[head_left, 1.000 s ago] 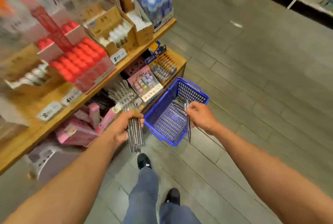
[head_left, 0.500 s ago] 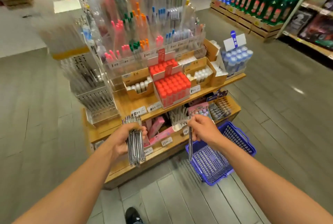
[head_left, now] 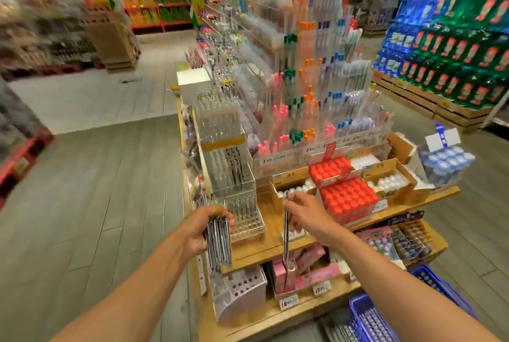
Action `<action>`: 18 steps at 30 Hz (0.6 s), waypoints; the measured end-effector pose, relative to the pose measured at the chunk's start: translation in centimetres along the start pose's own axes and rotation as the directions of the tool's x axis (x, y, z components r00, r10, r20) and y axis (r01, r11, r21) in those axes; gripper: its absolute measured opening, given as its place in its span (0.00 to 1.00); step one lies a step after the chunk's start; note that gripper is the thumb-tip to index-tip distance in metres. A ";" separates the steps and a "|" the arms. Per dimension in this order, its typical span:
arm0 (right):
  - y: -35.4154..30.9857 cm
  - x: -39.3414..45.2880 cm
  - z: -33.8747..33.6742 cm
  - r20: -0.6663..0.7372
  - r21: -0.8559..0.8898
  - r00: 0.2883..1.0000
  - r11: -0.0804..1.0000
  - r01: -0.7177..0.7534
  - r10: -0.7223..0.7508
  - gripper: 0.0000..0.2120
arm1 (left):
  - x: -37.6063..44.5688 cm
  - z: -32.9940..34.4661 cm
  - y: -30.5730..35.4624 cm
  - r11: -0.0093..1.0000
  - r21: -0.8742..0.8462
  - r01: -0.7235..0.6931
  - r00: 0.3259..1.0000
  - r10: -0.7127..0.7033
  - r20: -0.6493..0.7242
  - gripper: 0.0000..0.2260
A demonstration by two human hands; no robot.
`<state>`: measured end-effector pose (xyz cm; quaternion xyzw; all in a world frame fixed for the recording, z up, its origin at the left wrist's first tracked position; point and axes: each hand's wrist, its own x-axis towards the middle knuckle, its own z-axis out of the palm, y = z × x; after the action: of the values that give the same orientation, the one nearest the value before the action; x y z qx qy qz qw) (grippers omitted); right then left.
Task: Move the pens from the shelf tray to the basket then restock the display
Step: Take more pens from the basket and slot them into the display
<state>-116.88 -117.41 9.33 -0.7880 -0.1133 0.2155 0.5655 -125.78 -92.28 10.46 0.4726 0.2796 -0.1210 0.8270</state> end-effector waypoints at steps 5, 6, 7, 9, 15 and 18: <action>-1.8 4.1 1.7 0.056 -0.045 0.998 0.999 0.026 -0.024 0.07 | 1.1 -1.6 2.4 0.999 -0.045 -0.001 1.000 0.002 0.022 0.07; -1.8 4.8 1.9 0.066 -0.063 0.997 0.997 0.036 -0.032 0.07 | 1.5 -1.8 2.5 0.999 -0.054 -0.002 1.000 0.003 0.017 0.07; -1.8 5.5 2.0 0.073 -0.085 0.997 0.995 0.047 -0.041 0.07 | 1.9 -2.0 2.5 0.998 -0.064 -0.002 1.000 0.003 0.010 0.08; -1.6 6.9 2.1 0.074 -0.142 0.995 0.987 0.075 -0.065 0.07 | 2.8 -2.1 2.3 0.996 -0.094 0.005 1.000 -0.007 -0.020 0.07; 0.6 10.5 2.0 0.069 -0.367 0.970 0.899 0.241 -0.232 0.02 | 5.6 -1.4 -0.1 0.988 -0.146 0.045 0.992 -0.061 -0.108 0.10; 2.3 11.9 2.0 0.097 -0.326 0.964 0.907 0.265 -0.246 0.03 | 7.1 -0.9 -1.1 0.987 -0.151 0.060 0.986 -0.082 -0.147 0.10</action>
<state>-107.48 -111.42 4.12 -0.8452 -0.2658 0.1384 0.4426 -120.80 -91.62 5.25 0.4083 0.3670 -0.0932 0.8306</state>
